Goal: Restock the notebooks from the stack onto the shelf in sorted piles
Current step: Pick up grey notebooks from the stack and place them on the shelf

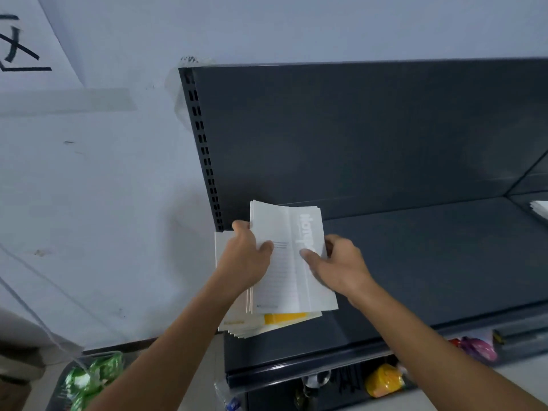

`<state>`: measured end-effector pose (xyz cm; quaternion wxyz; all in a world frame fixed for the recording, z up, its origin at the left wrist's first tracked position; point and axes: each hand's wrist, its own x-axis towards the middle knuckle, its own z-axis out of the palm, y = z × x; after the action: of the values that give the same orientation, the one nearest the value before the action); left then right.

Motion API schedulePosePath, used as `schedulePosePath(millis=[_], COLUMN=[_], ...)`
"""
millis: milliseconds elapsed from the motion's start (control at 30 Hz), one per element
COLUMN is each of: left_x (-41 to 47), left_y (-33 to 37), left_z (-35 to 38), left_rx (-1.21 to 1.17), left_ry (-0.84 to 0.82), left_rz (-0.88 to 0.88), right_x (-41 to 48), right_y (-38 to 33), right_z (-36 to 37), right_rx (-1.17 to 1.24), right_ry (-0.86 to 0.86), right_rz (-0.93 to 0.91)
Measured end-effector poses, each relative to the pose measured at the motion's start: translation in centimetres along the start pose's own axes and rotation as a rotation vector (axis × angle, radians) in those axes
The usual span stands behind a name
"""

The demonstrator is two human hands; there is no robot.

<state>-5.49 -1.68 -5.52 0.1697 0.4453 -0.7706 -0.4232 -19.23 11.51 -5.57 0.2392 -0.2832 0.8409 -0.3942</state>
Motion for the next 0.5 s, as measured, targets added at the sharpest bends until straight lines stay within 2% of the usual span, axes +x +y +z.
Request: schedulePosePath(millis=[200,300,500], left_x=[0.2,0.0,-1.4], left_y=[3.8,6.0,11.4], left_z=[4.9,7.6,13.6], left_rx=[0.272,0.234,0.26], left_ry=[-0.027,-0.076,-0.14], left_rz=[0.18,0.244,0.311], right_x=[-0.7,-1.2,-2.2], right_y=[3.1,4.9,9.7], right_z=[-5.5,-8.3,-14.8], right_rx=[0.111,0.11,0.051], right_ry=[0.151,0.247,0.322], right_rz=[0.152,0.166,0.219])
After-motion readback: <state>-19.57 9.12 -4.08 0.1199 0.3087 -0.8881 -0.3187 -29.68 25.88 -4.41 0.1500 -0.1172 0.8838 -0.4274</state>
